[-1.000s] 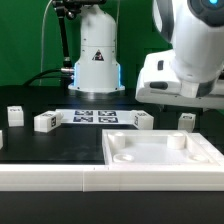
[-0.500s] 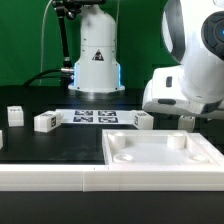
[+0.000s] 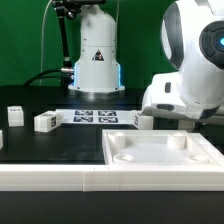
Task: Assemble one leg
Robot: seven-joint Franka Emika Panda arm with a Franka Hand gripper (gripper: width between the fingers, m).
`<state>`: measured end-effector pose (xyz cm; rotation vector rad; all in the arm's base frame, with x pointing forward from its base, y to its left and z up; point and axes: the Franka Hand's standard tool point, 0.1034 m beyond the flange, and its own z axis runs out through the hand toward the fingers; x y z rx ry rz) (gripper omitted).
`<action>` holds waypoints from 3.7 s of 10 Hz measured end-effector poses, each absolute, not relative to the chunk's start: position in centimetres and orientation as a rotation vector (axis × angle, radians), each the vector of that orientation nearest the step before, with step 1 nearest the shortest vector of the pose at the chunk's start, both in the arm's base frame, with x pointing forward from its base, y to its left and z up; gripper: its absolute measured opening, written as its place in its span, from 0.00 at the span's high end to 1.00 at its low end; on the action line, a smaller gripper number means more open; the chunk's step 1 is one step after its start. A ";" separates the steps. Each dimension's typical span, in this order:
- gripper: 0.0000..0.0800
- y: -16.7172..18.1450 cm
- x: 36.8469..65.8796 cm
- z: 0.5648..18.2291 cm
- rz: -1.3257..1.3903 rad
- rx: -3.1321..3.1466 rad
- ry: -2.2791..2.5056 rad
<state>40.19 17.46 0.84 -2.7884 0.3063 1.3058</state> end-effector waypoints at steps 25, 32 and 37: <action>0.63 12.8 50.9 12.3 0.098 -3.069 -0.006; 0.63 13.4 55.7 14.5 -0.665 -2.952 -0.115; 0.63 12.2 59.7 14.5 -0.816 -2.928 -0.224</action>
Offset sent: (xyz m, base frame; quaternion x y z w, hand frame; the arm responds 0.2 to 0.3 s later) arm 0.0000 0.0000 0.0000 0.0000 0.0000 0.0000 1.0000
